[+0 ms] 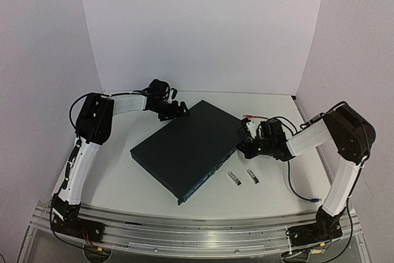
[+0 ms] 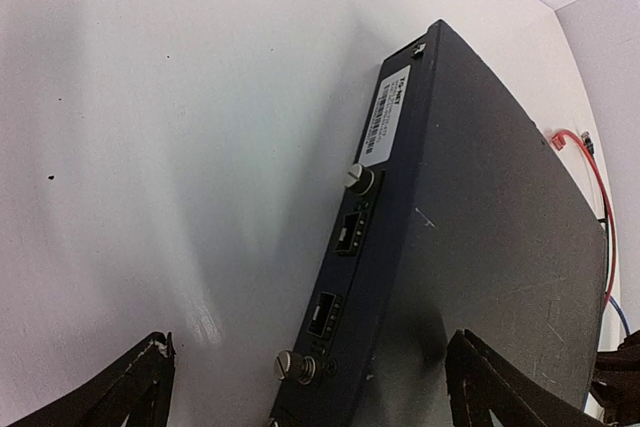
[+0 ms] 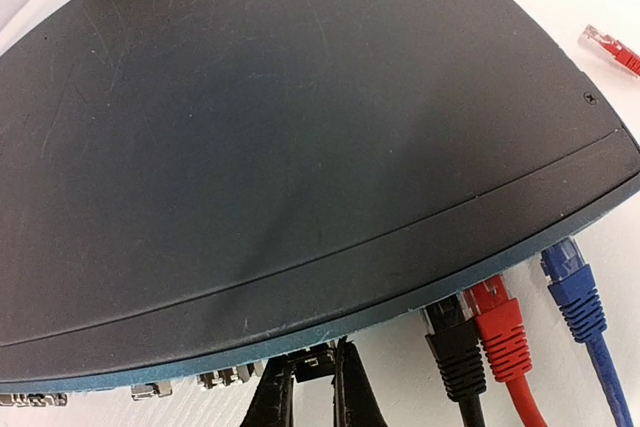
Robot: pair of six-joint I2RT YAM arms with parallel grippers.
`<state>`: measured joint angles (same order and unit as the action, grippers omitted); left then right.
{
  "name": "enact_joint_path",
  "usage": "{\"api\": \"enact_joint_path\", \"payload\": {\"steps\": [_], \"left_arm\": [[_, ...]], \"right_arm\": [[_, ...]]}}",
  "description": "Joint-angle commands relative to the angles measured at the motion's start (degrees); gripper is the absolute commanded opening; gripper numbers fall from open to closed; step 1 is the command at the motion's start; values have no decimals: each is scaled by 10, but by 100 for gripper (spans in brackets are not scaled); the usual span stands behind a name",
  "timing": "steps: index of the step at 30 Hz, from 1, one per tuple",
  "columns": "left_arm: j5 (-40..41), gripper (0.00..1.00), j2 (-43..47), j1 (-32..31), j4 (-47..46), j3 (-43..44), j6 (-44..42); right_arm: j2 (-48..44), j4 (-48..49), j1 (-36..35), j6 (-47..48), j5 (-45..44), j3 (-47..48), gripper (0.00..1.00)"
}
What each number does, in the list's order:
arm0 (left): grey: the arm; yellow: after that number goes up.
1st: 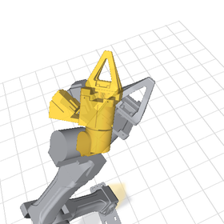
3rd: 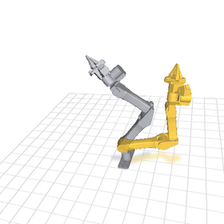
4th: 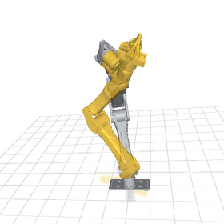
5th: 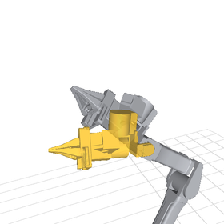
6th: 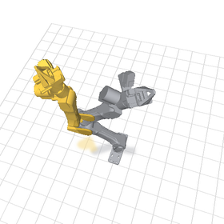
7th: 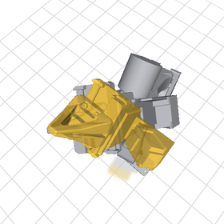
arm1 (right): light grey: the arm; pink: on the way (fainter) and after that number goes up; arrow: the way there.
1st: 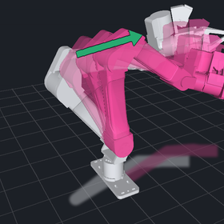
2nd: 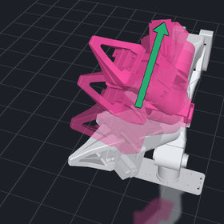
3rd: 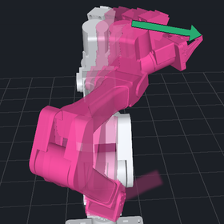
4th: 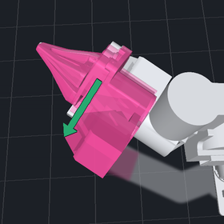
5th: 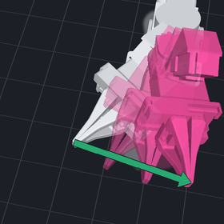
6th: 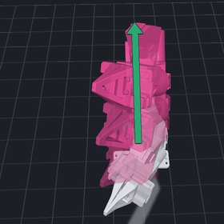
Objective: Pull the plug from the switch port
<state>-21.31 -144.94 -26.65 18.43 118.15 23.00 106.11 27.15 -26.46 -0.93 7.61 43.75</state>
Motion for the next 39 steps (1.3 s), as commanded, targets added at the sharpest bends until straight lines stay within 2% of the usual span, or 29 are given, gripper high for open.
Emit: {"api": "enact_joint_path", "payload": {"steps": [1, 7, 14, 17, 21, 27, 33, 39], "left_arm": [[-4, 94, -45, 3, 78, -22, 14], [-8, 94, -47, 3, 79, -27, 14], [-13, 94, -48, 3, 80, -23, 15], [-11, 94, -47, 3, 81, -25, 13], [-11, 94, -42, 3, 77, -27, 8], [-17, 94, -27, 3, 57, -26, -1], [-21, 94, -24, 3, 49, -24, -10], [-26, 94, -29, 3, 49, -19, -11]], "right_arm": [[17, -55, 0, -9, -16, -39, 6], [28, 64, -1, 18, -22, -98, 12], [38, 98, 0, 41, -4, -113, 26], [25, 102, 0, 31, -20, -117, 27], [-23, 85, 0, 34, -29, -119, 31], [-89, -5, -1, 34, -2, -90, 39], [-85, -58, 0, 61, 18, -51, 38], [-55, -71, 0, 87, 17, -6, 36]]}}
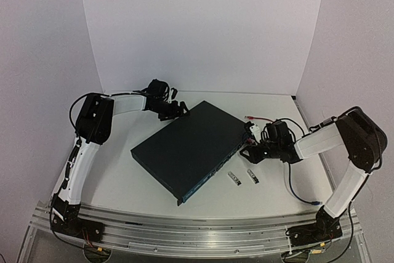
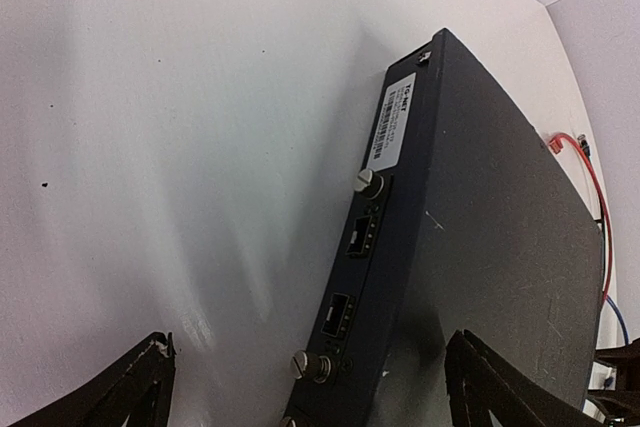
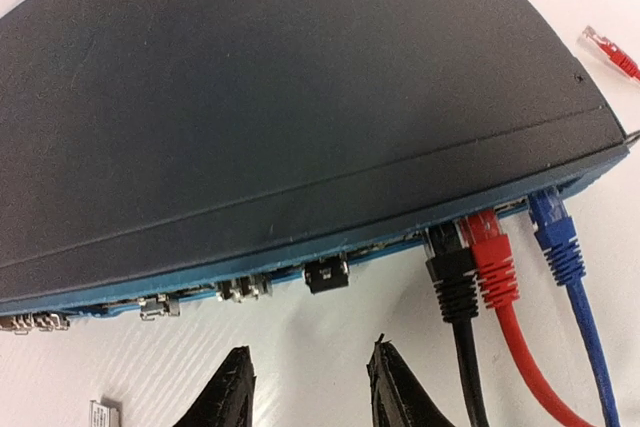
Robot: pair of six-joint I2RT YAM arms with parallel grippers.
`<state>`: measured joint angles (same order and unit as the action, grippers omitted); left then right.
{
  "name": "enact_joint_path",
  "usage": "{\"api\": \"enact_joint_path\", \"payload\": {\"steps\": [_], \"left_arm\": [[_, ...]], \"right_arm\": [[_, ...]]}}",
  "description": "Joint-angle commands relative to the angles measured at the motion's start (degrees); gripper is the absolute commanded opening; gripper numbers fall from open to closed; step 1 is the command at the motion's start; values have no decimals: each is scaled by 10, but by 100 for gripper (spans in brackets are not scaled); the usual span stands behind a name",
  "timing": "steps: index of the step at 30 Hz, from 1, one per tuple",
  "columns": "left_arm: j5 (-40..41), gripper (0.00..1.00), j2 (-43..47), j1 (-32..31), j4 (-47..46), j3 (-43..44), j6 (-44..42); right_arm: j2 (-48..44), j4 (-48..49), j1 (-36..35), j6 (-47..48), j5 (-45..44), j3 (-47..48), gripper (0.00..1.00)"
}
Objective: Pull the plug from the switch port
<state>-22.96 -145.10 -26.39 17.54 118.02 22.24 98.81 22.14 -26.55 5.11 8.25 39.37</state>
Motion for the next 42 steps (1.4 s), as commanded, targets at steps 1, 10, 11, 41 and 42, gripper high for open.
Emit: {"api": "enact_joint_path", "payload": {"steps": [1, 10, 11, 41, 42], "left_arm": [[-9, 94, -27, 0, 58, -17, -4], [-10, 94, -30, 0, 58, -16, -2], [-10, 94, -31, 0, 59, -15, -2], [-11, 94, -38, 0, 60, -21, 13], [-11, 94, -37, 0, 60, -21, 12]], "right_arm": [[21, -24, 1, 30, 6, 43, 36], [52, -41, 0, 57, -5, 77, 29], [53, -41, 1, 60, -7, 79, 28], [49, 29, 4, -124, -19, -2, 3], [53, 30, 4, -134, -11, -9, 4]]}}
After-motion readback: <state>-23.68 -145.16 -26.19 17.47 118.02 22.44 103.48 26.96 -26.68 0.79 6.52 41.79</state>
